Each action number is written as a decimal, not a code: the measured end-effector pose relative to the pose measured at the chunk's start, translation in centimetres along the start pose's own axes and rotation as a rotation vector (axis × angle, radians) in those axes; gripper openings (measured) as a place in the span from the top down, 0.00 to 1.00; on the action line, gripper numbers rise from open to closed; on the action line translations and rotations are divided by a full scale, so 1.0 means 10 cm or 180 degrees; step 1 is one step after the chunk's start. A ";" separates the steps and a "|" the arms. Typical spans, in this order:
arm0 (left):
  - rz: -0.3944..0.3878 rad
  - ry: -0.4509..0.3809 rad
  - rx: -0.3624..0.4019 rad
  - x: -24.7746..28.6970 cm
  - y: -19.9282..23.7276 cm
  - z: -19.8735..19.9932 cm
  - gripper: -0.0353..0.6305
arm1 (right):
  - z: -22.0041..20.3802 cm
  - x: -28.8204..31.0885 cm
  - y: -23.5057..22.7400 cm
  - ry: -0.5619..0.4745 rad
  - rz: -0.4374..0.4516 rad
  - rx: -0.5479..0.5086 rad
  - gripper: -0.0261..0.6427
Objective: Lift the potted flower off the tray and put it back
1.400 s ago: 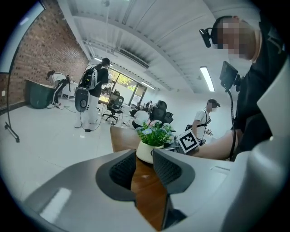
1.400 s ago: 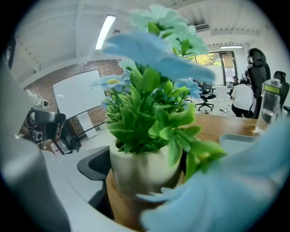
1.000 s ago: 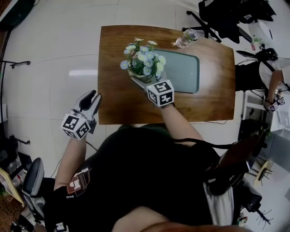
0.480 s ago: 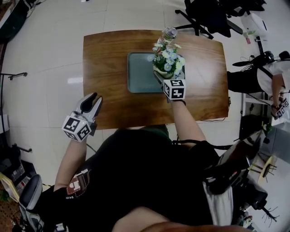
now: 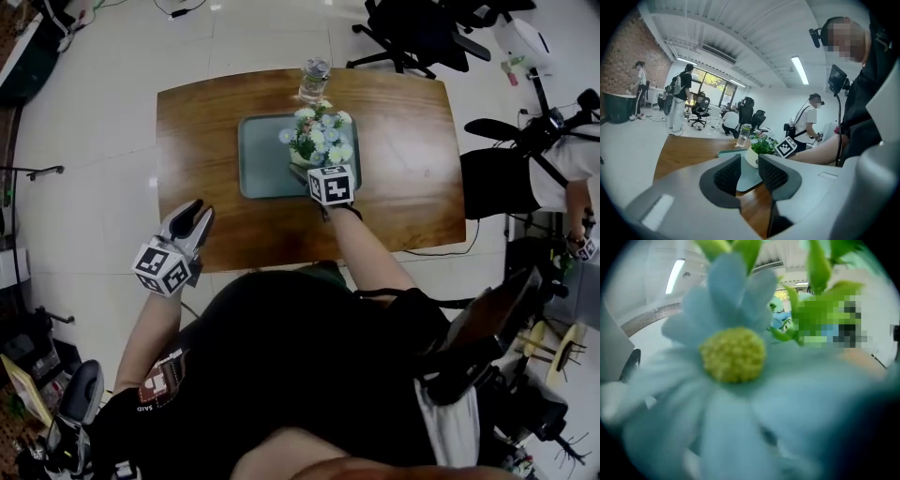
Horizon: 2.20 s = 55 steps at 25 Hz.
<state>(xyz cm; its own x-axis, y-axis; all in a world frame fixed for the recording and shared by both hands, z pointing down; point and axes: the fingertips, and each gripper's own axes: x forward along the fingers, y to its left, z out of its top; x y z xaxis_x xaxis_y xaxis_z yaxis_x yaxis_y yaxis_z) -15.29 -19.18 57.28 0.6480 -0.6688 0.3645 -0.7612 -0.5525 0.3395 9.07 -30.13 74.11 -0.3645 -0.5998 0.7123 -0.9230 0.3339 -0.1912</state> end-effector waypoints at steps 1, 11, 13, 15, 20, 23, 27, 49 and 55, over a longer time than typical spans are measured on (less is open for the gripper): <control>0.0019 -0.0018 0.0010 0.04 -0.06 0.02 0.78 | -0.05 -0.05 0.02 0.0027 0.0105 0.0006 0.14; 0.0245 -0.0292 -0.0078 0.37 -0.74 0.16 0.78 | -0.32 -1.34 -0.55 -0.0041 0.0956 -0.0176 0.28; 0.0263 -0.0400 -0.0073 0.48 -0.90 0.24 0.78 | -0.11 -1.67 -0.74 -0.0313 0.1104 -0.0186 0.38; 0.0294 -0.0536 -0.0092 0.56 -1.02 0.34 0.78 | 0.13 -1.99 -0.87 -0.0621 0.1248 -0.0255 0.47; 0.0311 -0.0790 -0.0100 0.56 -1.18 0.63 0.79 | 0.60 -2.62 -0.96 -0.1118 0.1460 -0.0419 0.69; 0.0286 -0.0856 -0.0093 0.47 -1.14 0.75 0.79 | 0.73 -2.78 -0.94 -0.1285 0.1439 -0.0381 0.90; 0.0136 -0.0868 -0.0076 0.35 -0.98 0.85 0.82 | 0.76 -2.81 -0.73 -0.1351 0.1483 -0.0233 0.94; -0.0174 -0.0862 -0.0093 0.14 -0.61 1.03 0.94 | 0.98 -2.77 -0.38 -0.1328 0.1169 -0.0323 0.94; -0.0148 -0.0822 -0.0124 0.14 -0.64 0.91 0.94 | 0.89 -2.66 -0.39 -0.1224 0.1202 -0.0353 0.94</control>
<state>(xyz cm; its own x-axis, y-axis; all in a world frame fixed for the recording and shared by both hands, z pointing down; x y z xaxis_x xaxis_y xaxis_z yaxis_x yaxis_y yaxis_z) -9.80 -21.08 47.74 0.6504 -0.7507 0.1160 -0.7260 -0.5694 0.3857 21.28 -21.90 49.90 -0.7059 -0.6390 0.3057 -0.7083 0.6396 -0.2986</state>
